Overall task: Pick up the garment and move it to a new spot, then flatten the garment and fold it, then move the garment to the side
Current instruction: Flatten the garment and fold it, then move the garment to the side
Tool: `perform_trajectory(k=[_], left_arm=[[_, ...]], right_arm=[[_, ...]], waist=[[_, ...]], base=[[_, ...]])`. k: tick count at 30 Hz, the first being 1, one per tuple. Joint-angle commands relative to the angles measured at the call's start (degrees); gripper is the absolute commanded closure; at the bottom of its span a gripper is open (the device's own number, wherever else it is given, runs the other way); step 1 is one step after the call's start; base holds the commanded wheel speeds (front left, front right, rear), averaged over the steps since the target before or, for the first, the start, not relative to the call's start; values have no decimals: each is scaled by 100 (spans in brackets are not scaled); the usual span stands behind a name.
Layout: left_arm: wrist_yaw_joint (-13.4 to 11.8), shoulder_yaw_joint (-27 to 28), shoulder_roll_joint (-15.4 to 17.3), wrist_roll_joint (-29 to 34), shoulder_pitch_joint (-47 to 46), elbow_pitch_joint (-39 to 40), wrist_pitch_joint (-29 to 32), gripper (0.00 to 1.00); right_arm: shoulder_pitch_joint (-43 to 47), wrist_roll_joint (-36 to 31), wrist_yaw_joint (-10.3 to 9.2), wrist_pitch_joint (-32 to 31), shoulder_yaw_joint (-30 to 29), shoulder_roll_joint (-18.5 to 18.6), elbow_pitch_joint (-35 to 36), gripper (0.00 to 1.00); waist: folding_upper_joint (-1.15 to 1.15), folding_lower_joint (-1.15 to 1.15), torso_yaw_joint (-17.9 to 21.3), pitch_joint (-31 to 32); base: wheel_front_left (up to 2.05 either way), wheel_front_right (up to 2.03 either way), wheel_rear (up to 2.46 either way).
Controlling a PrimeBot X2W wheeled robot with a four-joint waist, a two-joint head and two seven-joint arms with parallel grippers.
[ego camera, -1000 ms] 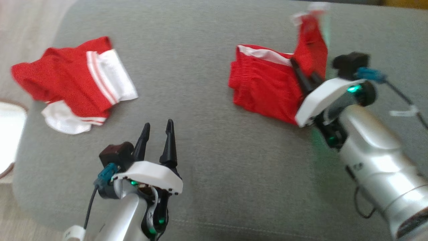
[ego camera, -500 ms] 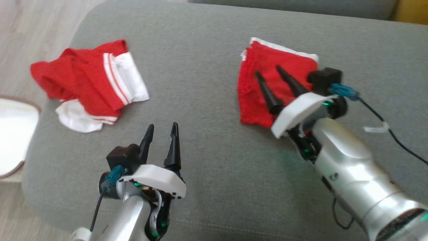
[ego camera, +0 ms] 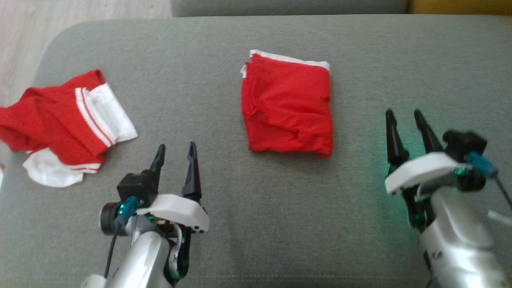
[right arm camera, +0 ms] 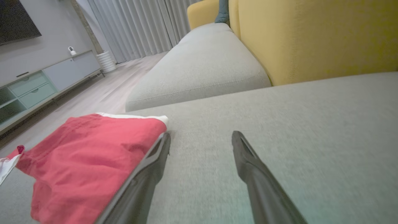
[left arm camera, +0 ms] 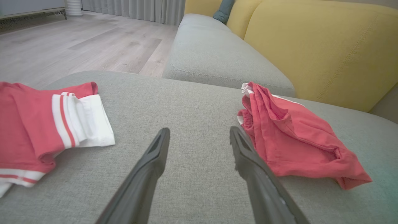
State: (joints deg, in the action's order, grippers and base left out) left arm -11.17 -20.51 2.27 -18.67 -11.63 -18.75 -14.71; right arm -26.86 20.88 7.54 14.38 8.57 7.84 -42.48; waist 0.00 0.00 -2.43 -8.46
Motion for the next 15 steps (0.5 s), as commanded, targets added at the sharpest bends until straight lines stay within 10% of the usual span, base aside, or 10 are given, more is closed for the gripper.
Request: perform_trajectory(k=[1, 15], left_arm=[[-38, 270, 61, 83, -28, 136, -29, 0], [-127, 484, 61, 437, 316, 114, -29, 0]], right_arm=[[50, -225, -5, 61, -113, -171, 331, 0], [676, -563, -5, 62, -293, -487, 577, 0]], waist=[[0, 0, 116, 63], [0, 0, 377, 324]], base=[[0, 0, 0], [0, 0, 0]])
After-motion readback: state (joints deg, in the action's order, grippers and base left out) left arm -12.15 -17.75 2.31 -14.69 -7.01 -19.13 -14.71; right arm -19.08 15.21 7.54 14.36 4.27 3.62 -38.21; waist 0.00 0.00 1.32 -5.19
